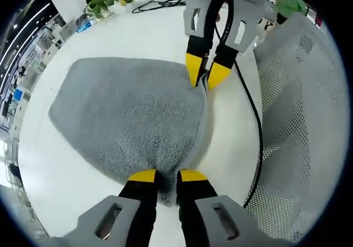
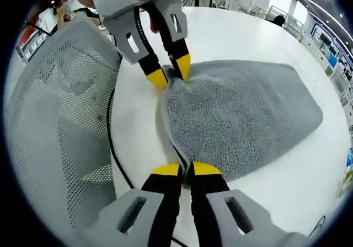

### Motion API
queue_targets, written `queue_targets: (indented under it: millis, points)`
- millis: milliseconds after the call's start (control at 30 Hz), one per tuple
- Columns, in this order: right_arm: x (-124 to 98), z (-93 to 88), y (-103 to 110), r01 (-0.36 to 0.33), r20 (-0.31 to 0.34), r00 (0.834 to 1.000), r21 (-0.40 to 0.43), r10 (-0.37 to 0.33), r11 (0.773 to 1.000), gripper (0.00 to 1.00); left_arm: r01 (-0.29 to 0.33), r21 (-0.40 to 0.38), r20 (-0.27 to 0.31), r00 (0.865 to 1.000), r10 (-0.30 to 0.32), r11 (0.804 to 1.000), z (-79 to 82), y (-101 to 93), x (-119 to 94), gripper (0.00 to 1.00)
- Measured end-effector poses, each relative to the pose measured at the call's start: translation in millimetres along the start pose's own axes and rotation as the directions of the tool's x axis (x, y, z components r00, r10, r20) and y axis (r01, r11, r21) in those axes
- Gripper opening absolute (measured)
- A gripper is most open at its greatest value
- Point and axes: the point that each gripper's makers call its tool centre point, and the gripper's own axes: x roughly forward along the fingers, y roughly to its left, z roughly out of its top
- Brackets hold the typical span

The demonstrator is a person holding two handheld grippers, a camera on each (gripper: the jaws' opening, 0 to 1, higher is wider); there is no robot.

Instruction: Fold the towel on the table until its edges align and the towel forms a compact rectangular stack.

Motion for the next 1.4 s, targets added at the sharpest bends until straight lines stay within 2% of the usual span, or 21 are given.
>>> queue_targets:
  millis: [100, 200, 367, 533, 867, 1200, 1367, 1400]
  points:
    - [-1, -2.7, 5, -0.012, 0.009, 1.000, 0.011, 0.012, 1.000, 0.03, -0.025, 0.047, -0.014, 1.000, 0.025, 0.999, 0.5, -3.4, 0, 0.10]
    - [-2, -4.0, 10, -0.014, 0.015, 1.000, 0.009, 0.014, 1.000, 0.03, -0.034, 0.010, -0.022, 0.999, 0.034, 0.999, 0.8, -5.0, 0, 0.09]
    - [-3, -6.3, 16, -0.015, 0.018, 1.000, 0.007, 0.015, 1.000, 0.03, -0.012, 0.003, -0.029, 0.999, 0.012, 1.000, 0.7, -9.8, 0, 0.09]
    - [-5, -9.2, 23, -0.026, 0.010, 1.000, 0.007, 0.026, 1.000, 0.03, 0.034, -0.008, -0.049, 0.998, -0.035, 0.999, 0.7, -18.5, -2, 0.09]
    - [-8, -12.4, 36, -0.023, 0.040, 0.999, 0.032, 0.022, 0.999, 0.03, 0.060, -0.068, -0.008, 0.998, -0.060, 0.996, -1.1, -33.2, -7, 0.09]
    - [-8, -12.1, 39, -0.016, 0.053, 0.998, 0.030, 0.014, 0.999, 0.03, 0.029, -0.089, 0.039, 0.999, -0.026, 0.996, -0.9, -36.2, -8, 0.09]
    - [-9, -13.1, 40, -0.032, 0.079, 0.996, 0.061, 0.027, 0.998, 0.03, 0.036, -0.088, 0.017, 0.999, -0.035, 0.995, -0.5, -37.8, -8, 0.09]
    - [-9, -12.4, 40, -0.036, 0.095, 0.995, 0.096, 0.027, 0.995, 0.03, 0.037, -0.099, 0.012, 0.999, -0.036, 0.994, -0.4, -37.8, -8, 0.09]
